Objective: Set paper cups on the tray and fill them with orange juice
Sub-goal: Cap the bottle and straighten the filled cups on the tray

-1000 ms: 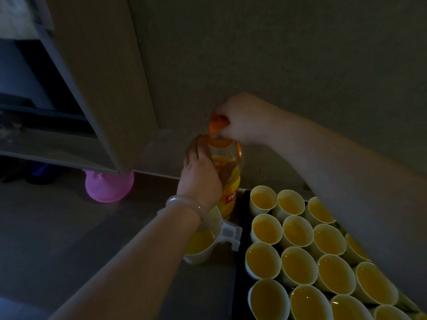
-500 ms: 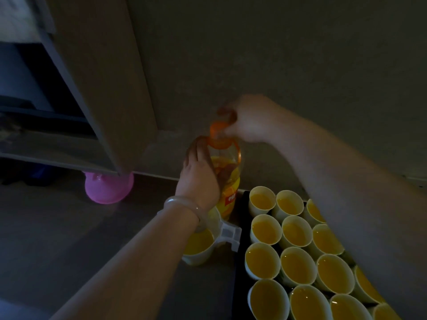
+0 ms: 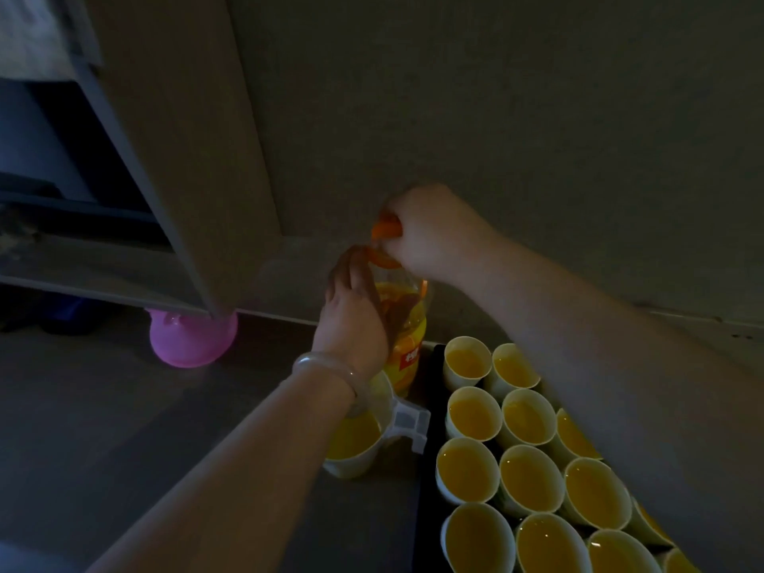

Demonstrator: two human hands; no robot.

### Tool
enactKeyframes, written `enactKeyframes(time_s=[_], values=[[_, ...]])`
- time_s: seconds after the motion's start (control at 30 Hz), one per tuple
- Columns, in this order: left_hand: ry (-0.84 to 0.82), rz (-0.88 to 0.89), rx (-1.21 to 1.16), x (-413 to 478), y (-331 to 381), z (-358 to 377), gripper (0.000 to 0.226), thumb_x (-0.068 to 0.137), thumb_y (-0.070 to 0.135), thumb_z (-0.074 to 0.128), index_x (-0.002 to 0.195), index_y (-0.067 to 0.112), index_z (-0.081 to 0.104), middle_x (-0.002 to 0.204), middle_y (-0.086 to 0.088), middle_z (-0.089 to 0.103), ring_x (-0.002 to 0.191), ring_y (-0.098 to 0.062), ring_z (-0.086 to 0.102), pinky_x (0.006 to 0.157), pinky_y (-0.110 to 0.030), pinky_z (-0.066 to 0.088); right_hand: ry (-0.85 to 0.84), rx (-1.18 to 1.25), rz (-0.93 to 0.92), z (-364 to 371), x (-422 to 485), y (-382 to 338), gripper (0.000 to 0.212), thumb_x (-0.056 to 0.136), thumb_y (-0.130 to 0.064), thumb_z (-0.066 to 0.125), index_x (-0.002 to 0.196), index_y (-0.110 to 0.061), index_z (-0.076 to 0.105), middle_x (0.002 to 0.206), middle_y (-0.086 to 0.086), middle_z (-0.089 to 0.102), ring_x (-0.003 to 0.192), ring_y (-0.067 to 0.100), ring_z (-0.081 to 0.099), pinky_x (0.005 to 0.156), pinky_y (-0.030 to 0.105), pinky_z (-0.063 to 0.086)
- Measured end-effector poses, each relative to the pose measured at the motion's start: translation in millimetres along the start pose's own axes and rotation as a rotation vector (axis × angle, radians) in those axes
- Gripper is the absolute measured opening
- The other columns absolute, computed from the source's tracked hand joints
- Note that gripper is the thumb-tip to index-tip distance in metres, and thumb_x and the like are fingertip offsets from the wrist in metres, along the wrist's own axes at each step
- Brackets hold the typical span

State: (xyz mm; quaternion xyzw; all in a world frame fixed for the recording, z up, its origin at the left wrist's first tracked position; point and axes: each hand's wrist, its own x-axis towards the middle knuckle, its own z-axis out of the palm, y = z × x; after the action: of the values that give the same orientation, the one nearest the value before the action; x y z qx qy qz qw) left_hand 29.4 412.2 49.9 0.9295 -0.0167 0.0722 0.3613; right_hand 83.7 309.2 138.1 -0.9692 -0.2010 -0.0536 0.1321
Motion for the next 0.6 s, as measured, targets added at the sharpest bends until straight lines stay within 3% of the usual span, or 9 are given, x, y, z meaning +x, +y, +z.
enactKeyframes(time_s=[0.2,0.37,0.47,0.6], values=[[0.050,-0.007,-0.009,0.8,1.7,3.5,0.085,0.090,0.042,0.057,0.152,0.018,0.005,0.158,-0.006,0.013,0.144,-0.024,0.015,0.112,-0.037,0.025,0.118,0.021,0.071,9.7,-9.4,-9.6,0.023,0.094,-0.028,0.056,0.110,-0.013,0.063,0.115,0.009,0.054,0.094,0.021,0.059,0.076,0.028,0.048],[0.040,-0.019,-0.015,1.1,1.1,2.2,0.085,0.090,0.039,0.059,0.152,0.018,0.005,0.158,-0.005,0.013,0.144,-0.023,0.015,0.112,-0.037,0.024,0.173,0.033,0.087,14.3,-13.4,-11.5,0.024,0.095,-0.031,0.056,0.110,-0.013,0.063,0.112,0.008,0.055,0.094,0.020,0.059,0.074,0.026,0.045],[0.019,0.000,0.003,0.9,-2.9,-1.0,0.084,0.089,0.044,0.058,0.151,0.016,0.008,0.155,-0.007,0.019,0.143,-0.022,0.020,0.114,-0.035,0.023,0.105,0.077,0.061,9.7,-12.7,-0.7,0.038,0.088,-0.046,0.062,0.112,-0.016,0.063,0.104,0.002,0.059,0.099,0.019,0.060,0.079,0.025,0.045],[-0.005,-0.012,0.014,6.3,-6.5,-3.3,0.075,0.091,0.028,0.061,0.148,0.013,0.016,0.153,-0.007,0.024,0.141,-0.023,0.026,0.116,-0.037,0.026,-0.044,0.179,0.097,2.5,-8.0,15.5,0.065,0.079,-0.057,0.068,0.132,-0.022,0.054,0.126,0.001,0.060,0.116,0.020,0.056,0.081,0.024,0.039]])
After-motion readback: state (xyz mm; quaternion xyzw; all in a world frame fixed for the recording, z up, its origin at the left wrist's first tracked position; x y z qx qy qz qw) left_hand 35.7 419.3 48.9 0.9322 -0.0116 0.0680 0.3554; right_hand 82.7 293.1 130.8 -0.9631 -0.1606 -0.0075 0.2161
